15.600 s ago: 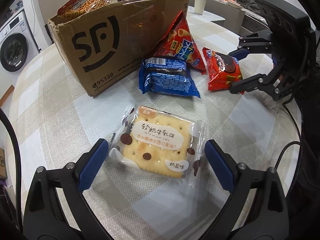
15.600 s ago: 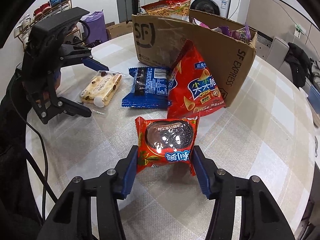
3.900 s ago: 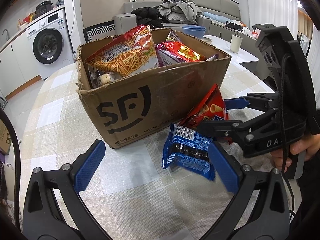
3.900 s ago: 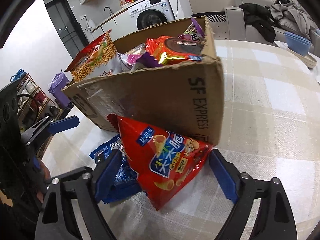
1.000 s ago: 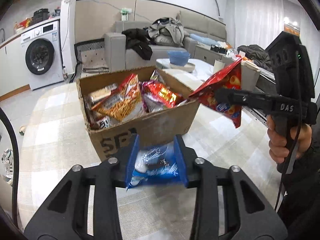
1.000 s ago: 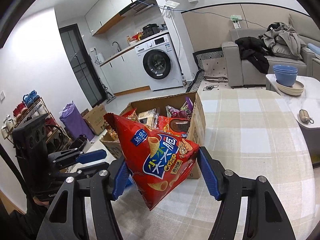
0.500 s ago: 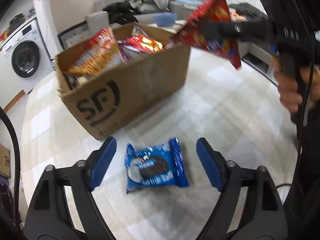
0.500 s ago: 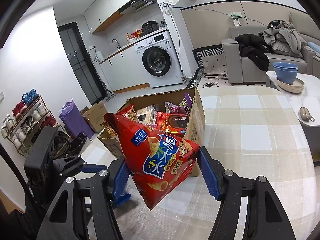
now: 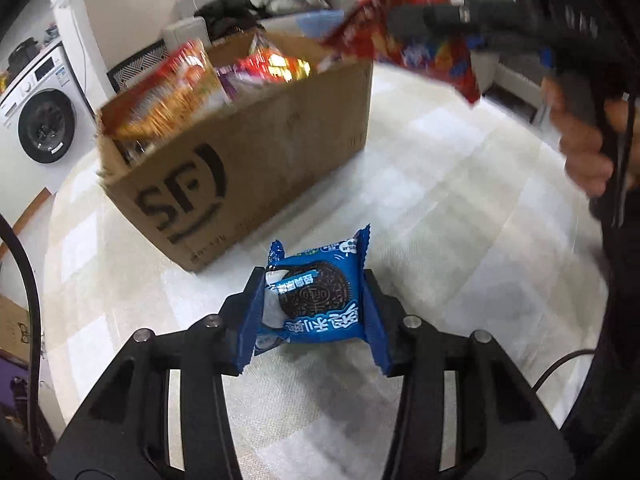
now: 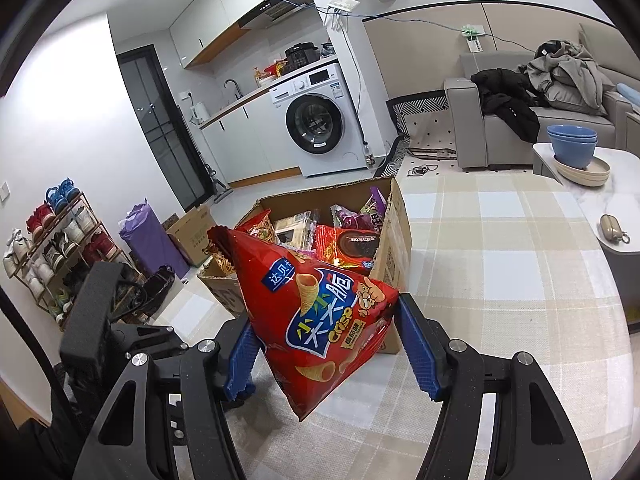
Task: Organize snacks
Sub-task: 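Carry the chip bag with the right gripper and Oreo packet with the left over the box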
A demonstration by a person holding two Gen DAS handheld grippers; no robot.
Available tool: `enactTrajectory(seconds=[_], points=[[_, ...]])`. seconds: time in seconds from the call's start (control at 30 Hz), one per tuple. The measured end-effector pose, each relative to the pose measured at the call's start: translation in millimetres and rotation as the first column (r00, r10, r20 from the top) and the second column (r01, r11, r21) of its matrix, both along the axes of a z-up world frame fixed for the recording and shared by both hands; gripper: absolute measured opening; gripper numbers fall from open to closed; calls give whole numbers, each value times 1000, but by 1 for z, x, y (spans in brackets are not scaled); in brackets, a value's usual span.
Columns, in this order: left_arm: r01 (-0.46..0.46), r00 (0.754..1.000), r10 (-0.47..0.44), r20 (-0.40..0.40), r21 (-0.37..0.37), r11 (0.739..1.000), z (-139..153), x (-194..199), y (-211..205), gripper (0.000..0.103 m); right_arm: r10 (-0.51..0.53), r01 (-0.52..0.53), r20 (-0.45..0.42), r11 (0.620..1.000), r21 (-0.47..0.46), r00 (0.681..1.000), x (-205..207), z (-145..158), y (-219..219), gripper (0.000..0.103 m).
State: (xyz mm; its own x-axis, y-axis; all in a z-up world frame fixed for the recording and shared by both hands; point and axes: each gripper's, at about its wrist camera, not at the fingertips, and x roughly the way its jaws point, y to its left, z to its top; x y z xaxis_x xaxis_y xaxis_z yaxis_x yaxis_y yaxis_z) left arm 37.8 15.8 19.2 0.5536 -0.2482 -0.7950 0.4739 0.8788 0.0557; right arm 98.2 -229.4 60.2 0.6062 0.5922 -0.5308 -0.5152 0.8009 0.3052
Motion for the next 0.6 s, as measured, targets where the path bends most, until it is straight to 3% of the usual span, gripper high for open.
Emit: enactTrajectory(seconds=[0.1,0.27,0.5,0.6], points=[[-8,999,9,36,-36,999,16,-5,6,42,0,0,3,1000,4,1000,0,1,0,66],[-27,991,47,123,-160,987,53,-13,25,42,0,-1,21,1000,18,1000,-2,3,-2,66],[-129,959,193,208,-289,949,96,-3,61,42,-8,7,35,999,34,999,1,4,1,66],[-168,941,245,232,-307,937,107,5,79,42,-16,14,43,999,38,999,5,4,5,66]])
